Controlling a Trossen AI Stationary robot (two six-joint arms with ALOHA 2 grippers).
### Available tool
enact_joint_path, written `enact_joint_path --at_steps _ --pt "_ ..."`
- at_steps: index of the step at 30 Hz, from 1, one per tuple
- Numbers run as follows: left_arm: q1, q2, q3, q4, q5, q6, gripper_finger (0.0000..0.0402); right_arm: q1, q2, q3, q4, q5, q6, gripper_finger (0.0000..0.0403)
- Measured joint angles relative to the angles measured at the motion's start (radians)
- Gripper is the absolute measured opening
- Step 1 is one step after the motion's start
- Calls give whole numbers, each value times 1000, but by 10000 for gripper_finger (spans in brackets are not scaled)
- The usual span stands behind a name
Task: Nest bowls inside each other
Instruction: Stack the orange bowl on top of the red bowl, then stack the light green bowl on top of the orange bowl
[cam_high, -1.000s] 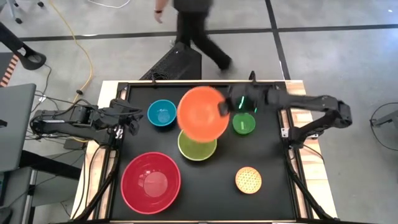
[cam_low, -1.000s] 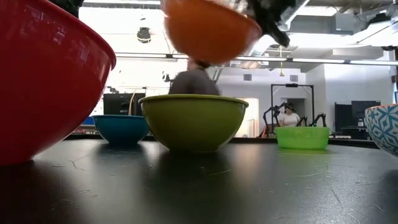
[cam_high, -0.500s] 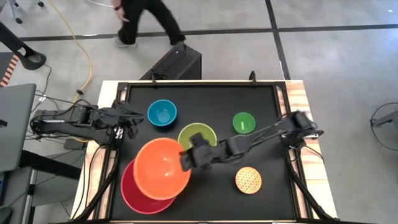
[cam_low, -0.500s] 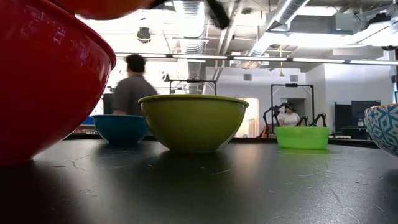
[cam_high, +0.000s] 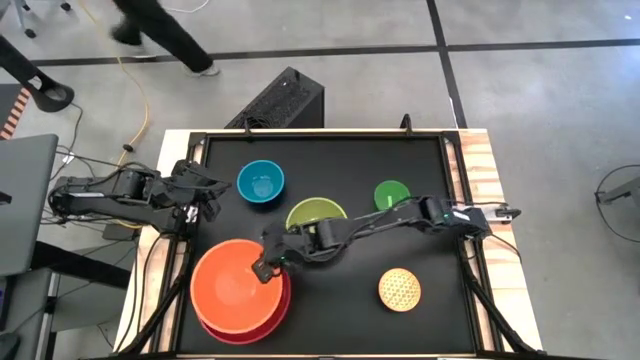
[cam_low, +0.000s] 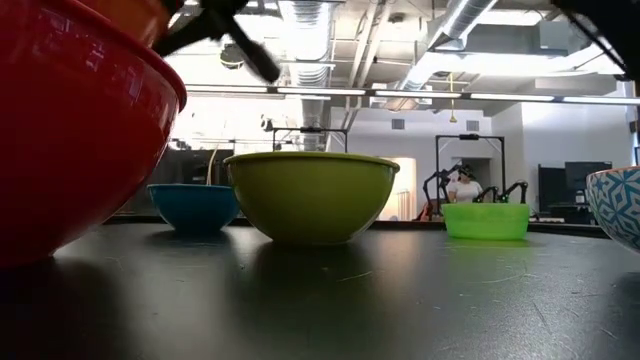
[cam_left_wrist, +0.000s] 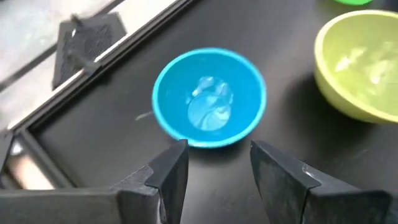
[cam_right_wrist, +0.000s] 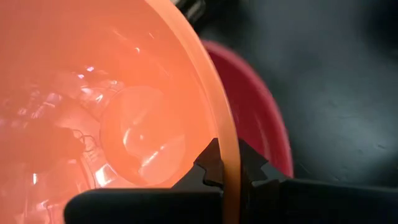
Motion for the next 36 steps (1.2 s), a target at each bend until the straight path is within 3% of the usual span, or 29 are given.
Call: enact_joint_path --at_steps 7,14,26,31,36 --pt "0 0 0 -44 7 -80 162 2 85 66 -23 -45 -46 14" --pt "0 0 0 -42 17 -120 162 0 100 65 -79 -10 -87 20" --pt "0 0 0 -40 23 -128 162 -4 99 65 -42 -23 -70 158" --pt "0 0 0 -40 23 -134 162 -22 79 69 -63 -130 -103 205" --pt "0 0 0 -40 23 -133 162 -65 15 97 -188 -231 -142 224"
